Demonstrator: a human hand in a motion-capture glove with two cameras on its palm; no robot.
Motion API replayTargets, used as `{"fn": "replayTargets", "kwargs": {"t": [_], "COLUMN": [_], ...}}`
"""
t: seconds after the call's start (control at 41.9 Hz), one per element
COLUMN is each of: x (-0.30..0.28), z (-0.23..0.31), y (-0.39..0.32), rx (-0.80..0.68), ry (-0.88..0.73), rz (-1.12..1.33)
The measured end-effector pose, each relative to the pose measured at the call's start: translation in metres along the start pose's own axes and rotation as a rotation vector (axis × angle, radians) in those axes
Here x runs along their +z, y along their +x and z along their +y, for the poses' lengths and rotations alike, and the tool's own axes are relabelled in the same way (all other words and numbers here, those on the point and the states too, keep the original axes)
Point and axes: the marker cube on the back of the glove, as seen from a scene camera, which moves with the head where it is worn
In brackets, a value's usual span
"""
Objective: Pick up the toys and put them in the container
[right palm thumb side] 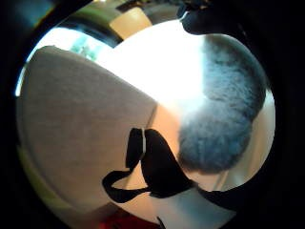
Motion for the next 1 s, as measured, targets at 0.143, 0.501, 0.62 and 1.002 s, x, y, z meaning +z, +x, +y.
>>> {"fn": "replayTargets", "kwargs": {"t": [0.143,0.501,0.62,1.002], "x": [0.009,0.038,0.037,0.033], "z": [-0.006,-0.010,-0.004,0.007], "y": [-0.009,-0.011,-0.012,-0.007], "rx": [0.010,0.065,0.027,-0.054], "ry": [-0.004,-0.150,-0.232,-0.101], "rz": [0.006,-0.019,0.050,0.089]}}
